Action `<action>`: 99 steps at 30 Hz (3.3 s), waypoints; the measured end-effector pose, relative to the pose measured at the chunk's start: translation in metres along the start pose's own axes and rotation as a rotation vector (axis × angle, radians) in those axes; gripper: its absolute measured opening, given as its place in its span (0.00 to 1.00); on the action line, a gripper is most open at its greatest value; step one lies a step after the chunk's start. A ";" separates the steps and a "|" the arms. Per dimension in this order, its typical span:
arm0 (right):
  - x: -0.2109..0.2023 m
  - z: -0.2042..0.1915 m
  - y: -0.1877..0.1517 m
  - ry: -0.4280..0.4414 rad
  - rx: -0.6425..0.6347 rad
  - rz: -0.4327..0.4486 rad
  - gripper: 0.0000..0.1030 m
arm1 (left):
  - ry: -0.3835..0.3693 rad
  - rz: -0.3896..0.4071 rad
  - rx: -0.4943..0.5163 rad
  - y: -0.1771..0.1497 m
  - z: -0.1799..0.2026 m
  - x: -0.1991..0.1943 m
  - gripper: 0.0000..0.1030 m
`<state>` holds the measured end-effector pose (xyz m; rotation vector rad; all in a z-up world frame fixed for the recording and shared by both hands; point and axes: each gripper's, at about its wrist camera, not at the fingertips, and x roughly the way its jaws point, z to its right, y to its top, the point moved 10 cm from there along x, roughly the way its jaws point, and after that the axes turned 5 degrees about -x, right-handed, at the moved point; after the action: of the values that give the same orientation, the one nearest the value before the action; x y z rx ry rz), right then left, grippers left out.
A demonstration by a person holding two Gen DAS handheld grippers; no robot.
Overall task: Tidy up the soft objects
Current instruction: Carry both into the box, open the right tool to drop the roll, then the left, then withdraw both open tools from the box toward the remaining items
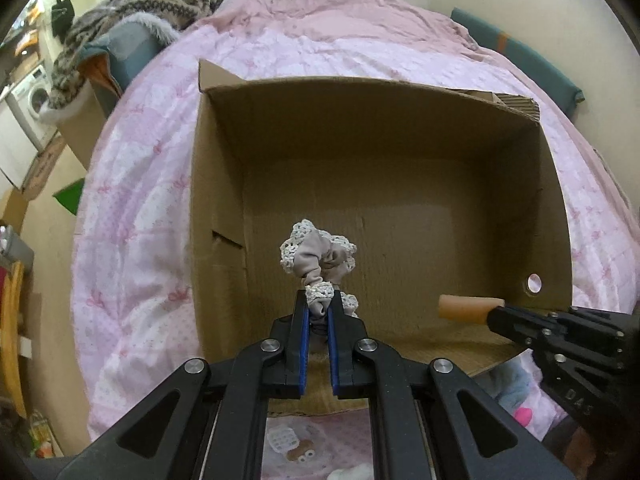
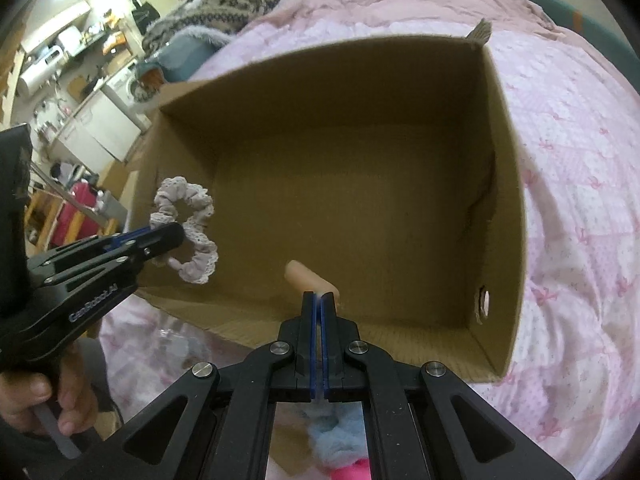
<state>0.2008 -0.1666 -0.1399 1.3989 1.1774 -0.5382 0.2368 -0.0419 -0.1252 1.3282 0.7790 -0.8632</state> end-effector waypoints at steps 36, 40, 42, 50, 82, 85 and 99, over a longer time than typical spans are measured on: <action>-0.002 0.008 0.010 -0.010 0.010 0.025 0.11 | -0.003 0.041 0.008 0.002 0.004 -0.004 0.10; -0.013 0.009 0.014 -0.015 0.000 0.072 0.12 | 0.004 0.078 0.019 0.007 0.007 -0.012 0.16; -0.019 0.010 0.016 -0.009 0.004 0.094 0.19 | 0.013 0.088 0.020 0.009 0.007 -0.013 0.23; -0.035 0.018 0.022 -0.016 0.041 0.159 0.67 | -0.004 0.125 0.003 0.014 0.008 -0.024 0.66; -0.088 0.015 -0.022 -0.082 0.117 0.202 0.69 | 0.043 0.170 -0.063 -0.036 -0.029 -0.100 0.66; -0.092 0.015 -0.033 -0.080 0.138 0.195 0.69 | 0.051 0.153 -0.088 -0.048 -0.035 -0.102 0.66; -0.082 0.026 -0.073 -0.108 0.176 0.104 0.69 | 0.041 -0.140 -0.262 -0.112 -0.077 -0.055 0.66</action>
<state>0.1135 -0.2314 -0.1090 1.5522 0.9839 -0.6477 0.1124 0.0352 -0.1381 1.0716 0.9912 -0.8148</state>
